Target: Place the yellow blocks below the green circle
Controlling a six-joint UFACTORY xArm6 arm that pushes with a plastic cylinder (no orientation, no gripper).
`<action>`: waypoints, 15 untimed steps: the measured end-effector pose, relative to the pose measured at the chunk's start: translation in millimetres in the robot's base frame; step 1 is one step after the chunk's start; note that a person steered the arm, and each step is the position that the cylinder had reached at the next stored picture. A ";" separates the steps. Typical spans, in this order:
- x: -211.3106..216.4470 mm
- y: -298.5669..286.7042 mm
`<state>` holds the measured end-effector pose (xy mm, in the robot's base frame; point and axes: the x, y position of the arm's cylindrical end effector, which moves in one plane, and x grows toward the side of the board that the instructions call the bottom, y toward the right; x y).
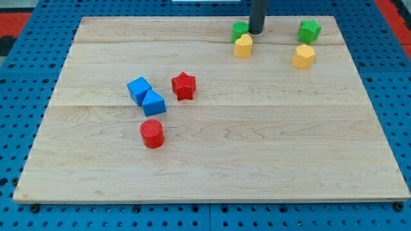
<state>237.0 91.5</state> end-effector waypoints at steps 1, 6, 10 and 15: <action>-0.1 26.4; 51.7 -14.0; 81.6 160.7; 90.3 38.6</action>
<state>327.4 130.1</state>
